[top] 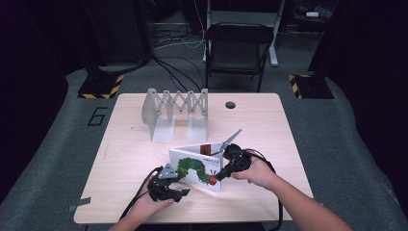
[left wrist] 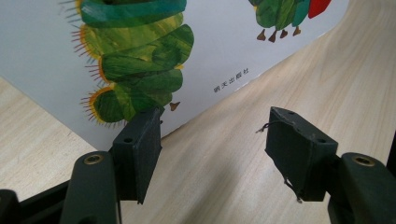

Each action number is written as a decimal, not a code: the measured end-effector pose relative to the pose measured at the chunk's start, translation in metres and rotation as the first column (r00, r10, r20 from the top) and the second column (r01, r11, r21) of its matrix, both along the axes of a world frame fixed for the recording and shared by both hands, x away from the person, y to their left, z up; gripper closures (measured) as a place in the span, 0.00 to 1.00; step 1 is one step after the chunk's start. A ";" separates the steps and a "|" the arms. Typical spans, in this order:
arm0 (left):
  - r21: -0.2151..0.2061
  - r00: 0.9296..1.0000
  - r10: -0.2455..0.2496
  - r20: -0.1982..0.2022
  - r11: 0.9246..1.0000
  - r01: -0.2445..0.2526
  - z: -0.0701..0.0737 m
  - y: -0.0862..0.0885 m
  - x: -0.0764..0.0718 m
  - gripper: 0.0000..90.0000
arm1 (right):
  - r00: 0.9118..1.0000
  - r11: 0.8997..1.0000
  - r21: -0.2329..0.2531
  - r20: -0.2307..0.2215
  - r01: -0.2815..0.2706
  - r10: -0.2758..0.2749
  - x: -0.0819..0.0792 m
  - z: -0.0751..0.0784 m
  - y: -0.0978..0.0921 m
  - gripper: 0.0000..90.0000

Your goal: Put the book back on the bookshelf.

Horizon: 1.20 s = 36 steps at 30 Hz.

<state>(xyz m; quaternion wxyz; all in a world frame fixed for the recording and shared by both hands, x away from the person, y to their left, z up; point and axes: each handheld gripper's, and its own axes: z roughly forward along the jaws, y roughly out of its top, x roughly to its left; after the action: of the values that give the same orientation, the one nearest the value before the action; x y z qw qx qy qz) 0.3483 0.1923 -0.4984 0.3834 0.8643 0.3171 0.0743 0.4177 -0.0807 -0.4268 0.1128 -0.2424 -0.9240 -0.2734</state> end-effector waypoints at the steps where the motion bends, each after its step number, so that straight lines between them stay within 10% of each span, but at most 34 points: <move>1: -0.002 1.000 0.003 0.001 1.000 -0.003 0.000 0.001 -0.001 0.40 | 1.000 1.000 -0.003 0.006 -0.007 0.007 0.000 0.000 0.000 0.93; 22: 0.020 0.999 0.036 0.002 0.999 -0.036 0.010 0.033 0.003 0.51 | 0.977 0.987 -0.082 0.146 -0.141 0.152 -0.004 -0.012 -0.002 0.93; 32: 0.046 0.990 0.078 0.120 0.995 -0.084 0.024 0.041 0.017 0.50 | 0.964 0.981 -0.108 0.197 -0.160 0.179 -0.007 -0.016 -0.002 0.93; 36: 0.043 0.991 0.075 0.109 0.996 -0.080 0.032 0.041 0.025 0.52 | 0.965 0.981 -0.115 0.194 -0.155 0.175 -0.007 -0.017 -0.002 0.92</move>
<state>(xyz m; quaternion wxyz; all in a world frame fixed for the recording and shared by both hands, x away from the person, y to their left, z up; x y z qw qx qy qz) 0.3731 0.2335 -0.4668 0.3762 0.8549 0.3275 0.1427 0.4104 -0.0827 -0.4434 0.0283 -0.1406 -0.9601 -0.2402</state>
